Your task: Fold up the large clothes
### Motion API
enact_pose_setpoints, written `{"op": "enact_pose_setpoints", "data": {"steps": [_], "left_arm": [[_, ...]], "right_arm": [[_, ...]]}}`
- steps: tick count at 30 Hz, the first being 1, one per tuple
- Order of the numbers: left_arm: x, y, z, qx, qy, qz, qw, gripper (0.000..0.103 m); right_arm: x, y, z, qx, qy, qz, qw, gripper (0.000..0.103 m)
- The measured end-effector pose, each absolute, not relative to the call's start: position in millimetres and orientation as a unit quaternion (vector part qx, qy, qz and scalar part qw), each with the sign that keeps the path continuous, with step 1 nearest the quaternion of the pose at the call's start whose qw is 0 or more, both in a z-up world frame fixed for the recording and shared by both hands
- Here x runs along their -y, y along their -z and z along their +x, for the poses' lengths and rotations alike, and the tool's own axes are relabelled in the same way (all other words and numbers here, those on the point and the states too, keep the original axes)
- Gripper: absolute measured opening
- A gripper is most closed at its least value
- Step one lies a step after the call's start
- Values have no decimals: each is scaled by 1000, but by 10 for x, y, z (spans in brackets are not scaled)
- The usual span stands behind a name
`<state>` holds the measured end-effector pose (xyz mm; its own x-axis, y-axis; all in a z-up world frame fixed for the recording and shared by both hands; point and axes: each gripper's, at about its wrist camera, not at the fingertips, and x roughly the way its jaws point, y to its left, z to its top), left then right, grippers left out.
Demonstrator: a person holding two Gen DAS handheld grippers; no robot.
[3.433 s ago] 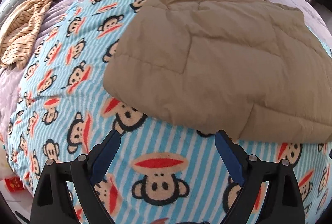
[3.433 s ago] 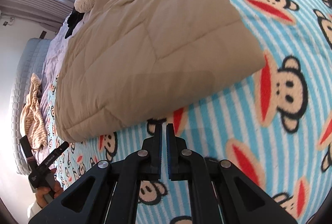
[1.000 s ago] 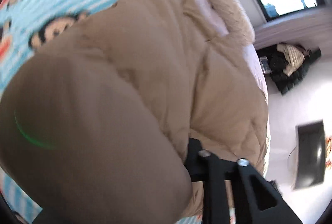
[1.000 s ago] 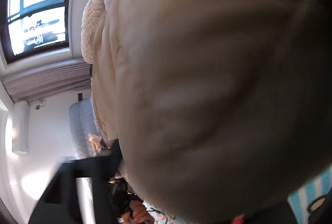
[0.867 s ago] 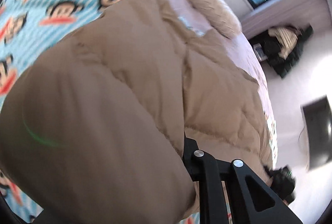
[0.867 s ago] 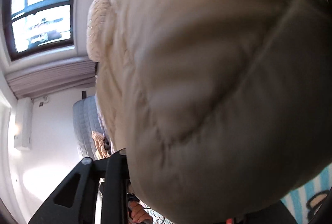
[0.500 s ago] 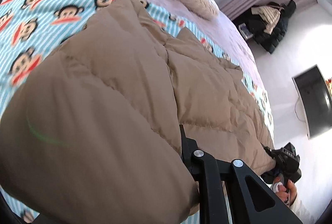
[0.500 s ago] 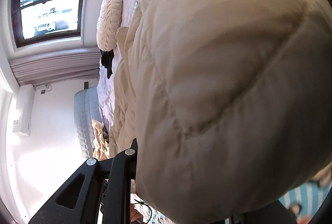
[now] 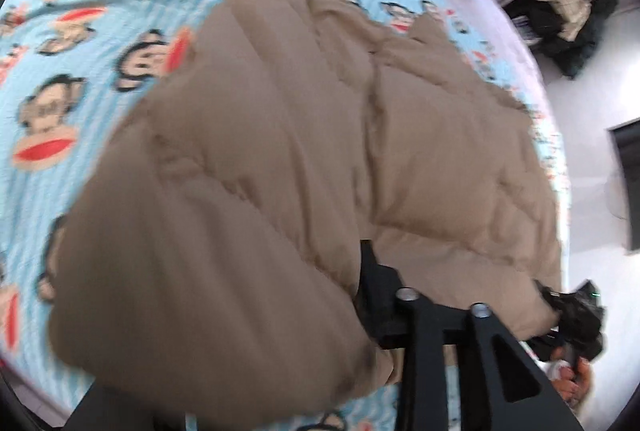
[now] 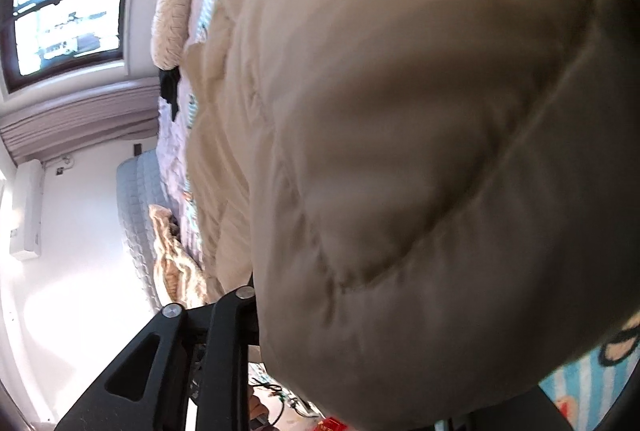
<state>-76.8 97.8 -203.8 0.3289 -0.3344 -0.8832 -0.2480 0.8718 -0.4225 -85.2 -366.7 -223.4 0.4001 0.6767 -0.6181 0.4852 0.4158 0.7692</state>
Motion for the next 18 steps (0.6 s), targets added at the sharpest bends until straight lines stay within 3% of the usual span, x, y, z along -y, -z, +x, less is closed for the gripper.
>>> {"op": "enact_pose_setpoints", "data": {"steps": [3,7,8,11,14,18], "left_arm": [[-1015,1816,-957,-583,6,-208,785,44],[-1181,1432,-1265,-569,-27,-158,807,44],[-1225,1347,-1318,-560,-37,-152,813,44],[-1285,1166,-1234,-535,-48,-161,828,44],[-1226,1274,-1007,-536,-34,-174,825,44],[-1163,1823,-697,-582,-66,-141,799,44]], "right_arm": [[3650,2070,-872,-574,-64,497,648,47],[3647,1666,-936,-611,-76,398,680,48],[3653,1536,-961,-611,-81,373,694,47],[3692,1125,-1032,-581,-87,311,747,20],[3714,983,-957,-562,-65,286,773,20],[3667,1176,-712,-581,-18,226,782,19]]}}
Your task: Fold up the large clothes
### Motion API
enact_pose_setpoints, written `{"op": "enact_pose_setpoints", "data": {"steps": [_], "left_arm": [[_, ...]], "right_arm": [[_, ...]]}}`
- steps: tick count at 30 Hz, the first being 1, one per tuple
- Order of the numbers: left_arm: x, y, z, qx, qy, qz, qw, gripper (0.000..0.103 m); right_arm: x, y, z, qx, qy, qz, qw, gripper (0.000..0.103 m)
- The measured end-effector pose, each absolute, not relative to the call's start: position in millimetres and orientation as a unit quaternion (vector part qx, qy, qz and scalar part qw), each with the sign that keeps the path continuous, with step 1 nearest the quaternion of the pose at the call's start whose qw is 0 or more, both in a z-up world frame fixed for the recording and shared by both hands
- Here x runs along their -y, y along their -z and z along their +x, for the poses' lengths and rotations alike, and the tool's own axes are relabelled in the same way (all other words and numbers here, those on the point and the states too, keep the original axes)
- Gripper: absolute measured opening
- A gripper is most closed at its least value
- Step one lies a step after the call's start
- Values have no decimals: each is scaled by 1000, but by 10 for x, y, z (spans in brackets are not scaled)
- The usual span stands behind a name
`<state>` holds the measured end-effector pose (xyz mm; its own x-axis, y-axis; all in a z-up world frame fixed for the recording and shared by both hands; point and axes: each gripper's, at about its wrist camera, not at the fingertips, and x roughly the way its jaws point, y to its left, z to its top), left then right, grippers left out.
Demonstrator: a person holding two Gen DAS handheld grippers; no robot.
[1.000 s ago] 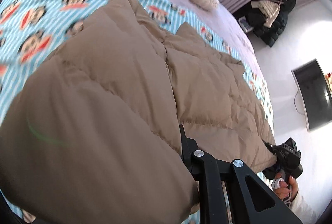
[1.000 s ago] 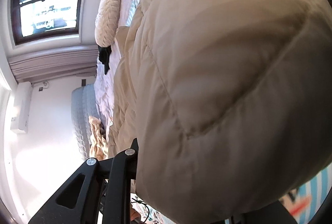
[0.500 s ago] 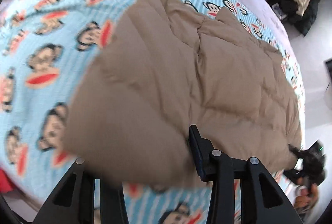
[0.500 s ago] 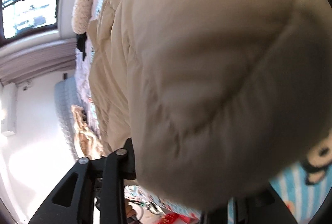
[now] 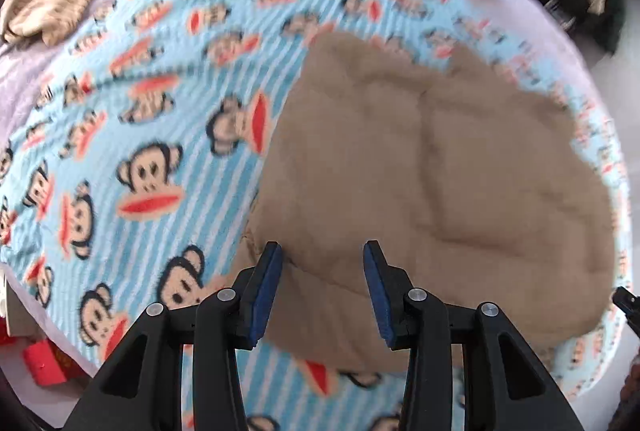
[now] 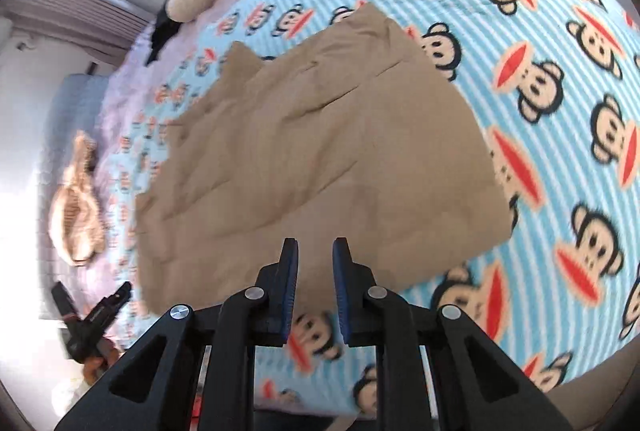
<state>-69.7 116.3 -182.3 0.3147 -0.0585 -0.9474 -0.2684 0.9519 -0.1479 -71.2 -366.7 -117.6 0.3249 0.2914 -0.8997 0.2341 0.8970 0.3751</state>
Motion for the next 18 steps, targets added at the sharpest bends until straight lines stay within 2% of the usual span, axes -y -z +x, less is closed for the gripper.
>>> {"op": "enact_pose_setpoints", "data": {"steps": [3,5,7,18], "left_arm": [[-1256,2163,-667,-602,-81,-154,779,44],[-1260,2268,-629,-609,-76,-153,775,44],[-1204,2276,-604,-612,-72,-130,777,44],[-915,1815,-839,-620,-81,-85,776,44]], "right_arm": [[3745,1460,-997,-612,19,180,770,16],[3842,1677,-1000,-623,27,188,758,11],[3880,1766,-996,-625,27,200,754,11],[3856,1528,-1031,-645,35,191,739,16]]}}
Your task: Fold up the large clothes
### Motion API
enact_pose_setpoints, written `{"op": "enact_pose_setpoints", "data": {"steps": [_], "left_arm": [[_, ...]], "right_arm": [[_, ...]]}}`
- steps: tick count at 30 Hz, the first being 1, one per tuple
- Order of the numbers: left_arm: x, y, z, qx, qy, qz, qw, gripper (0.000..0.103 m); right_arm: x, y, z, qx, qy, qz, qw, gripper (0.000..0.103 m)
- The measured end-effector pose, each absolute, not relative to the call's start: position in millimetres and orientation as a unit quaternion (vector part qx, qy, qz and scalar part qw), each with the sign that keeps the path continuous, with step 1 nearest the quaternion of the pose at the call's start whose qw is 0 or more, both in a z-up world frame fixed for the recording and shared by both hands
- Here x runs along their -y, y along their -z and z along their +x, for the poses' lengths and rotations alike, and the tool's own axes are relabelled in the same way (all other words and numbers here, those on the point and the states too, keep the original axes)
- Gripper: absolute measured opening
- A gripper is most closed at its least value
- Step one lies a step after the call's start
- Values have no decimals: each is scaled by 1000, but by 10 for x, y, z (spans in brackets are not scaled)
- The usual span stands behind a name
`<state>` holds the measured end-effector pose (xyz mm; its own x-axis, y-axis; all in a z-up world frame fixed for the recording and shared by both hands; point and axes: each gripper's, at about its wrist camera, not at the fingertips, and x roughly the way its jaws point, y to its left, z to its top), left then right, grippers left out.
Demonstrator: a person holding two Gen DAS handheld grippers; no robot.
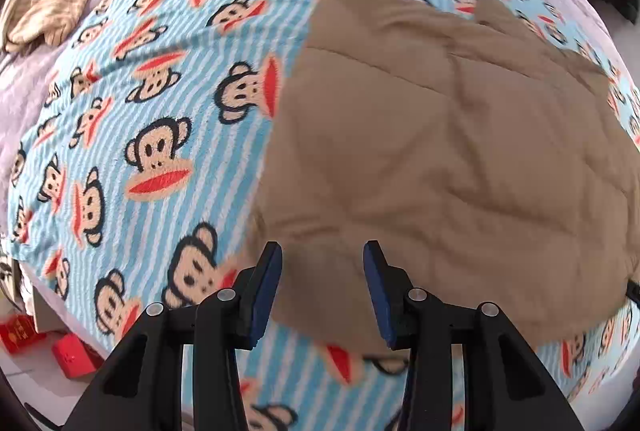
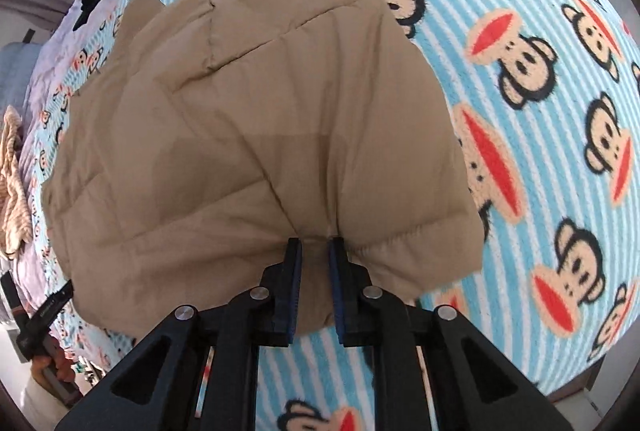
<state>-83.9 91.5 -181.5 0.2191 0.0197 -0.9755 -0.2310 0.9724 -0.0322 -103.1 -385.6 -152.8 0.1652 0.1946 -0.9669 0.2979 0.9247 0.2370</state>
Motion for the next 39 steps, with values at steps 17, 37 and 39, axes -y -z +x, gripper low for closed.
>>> {"op": "enact_pose_setpoints", "data": {"steps": [17,37,39], "left_arm": [[-426,1166,-1201,-580,-87,-80,806,89],[-403,987,-1254,-572,-64,-43,817,101],[-512,1010,-1177,-576,-54,-37,815,101]], "right_arm": [[3643,989,-1360,-633,-51,177,752,39],[3101,967,-1353,-635,-73,153,754,58],[2963,989,-1319,-636,-66,157,752,58]]}}
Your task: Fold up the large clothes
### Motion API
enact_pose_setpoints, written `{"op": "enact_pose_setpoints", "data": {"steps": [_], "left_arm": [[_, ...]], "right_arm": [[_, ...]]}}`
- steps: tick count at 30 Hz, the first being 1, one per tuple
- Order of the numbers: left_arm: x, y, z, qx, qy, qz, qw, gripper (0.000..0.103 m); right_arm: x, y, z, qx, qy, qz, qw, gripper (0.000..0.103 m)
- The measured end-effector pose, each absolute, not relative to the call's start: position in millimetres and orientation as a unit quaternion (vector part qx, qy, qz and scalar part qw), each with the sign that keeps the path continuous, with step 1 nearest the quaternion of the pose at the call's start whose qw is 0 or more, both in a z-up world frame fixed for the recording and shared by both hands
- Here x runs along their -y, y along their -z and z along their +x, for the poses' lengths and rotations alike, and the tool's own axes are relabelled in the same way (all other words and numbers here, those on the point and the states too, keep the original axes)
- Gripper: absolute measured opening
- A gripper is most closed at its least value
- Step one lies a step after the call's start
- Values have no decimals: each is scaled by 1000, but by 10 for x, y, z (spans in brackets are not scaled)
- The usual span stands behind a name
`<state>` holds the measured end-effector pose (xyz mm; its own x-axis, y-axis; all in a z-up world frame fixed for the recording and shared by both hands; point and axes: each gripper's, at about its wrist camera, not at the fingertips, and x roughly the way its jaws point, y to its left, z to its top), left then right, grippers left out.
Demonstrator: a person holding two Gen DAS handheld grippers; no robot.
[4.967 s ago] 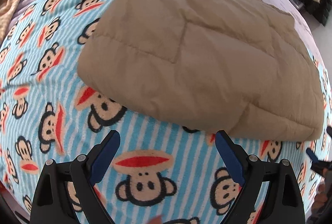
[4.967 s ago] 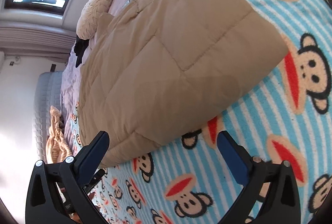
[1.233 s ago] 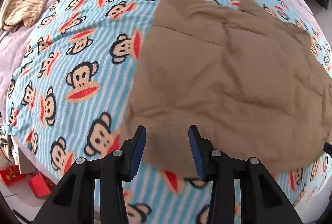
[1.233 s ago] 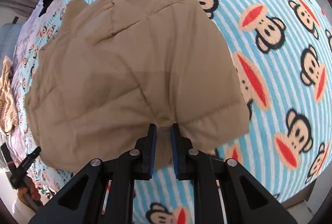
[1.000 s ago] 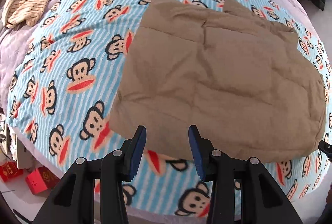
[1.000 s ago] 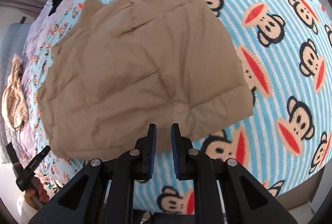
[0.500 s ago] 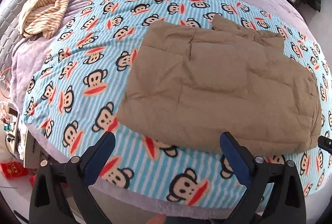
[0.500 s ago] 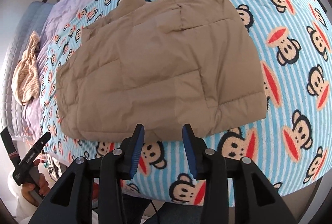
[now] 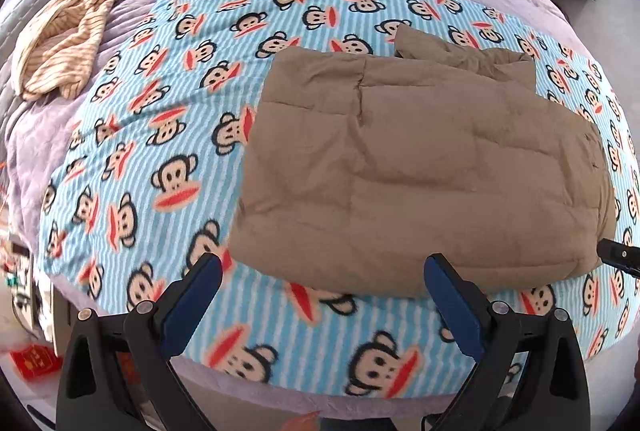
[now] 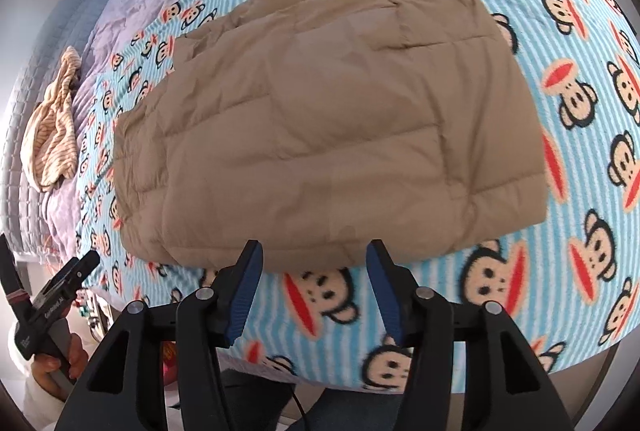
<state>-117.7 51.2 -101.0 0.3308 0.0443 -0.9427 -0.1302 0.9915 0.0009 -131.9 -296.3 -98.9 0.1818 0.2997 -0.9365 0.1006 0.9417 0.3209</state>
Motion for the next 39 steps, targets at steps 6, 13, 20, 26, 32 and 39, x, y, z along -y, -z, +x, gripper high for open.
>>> {"op": "enact_pose_setpoints", "data": {"steps": [6,13,20,26,32,39], "left_arm": [[-817,1183,-932,-594,-31,-25,804,101],[-1050,1364,-718,-608,-12,-33,793,101],[-1158,1525,-558,-618,-2,-48,785,101],[-1226,1631,-465,-628,13,-61,776,101],[-1254,1675,-402,-629,44,-76,772,101],[-1421,1727,-265,-626,80,-107,768,101]], "right_arm": [[2497,1066,-1236,-644,-58,154,747,75],[2119,1110,-1089,-652,-50,141,744,86],[1947,1129,-971,-656,-46,133,741,87],[1787,1164,-952,-666,-54,118,735,87],[1694,1218,-945,-686,-58,110,717,87],[1694,1227,-972,-692,-50,114,711,87]]}}
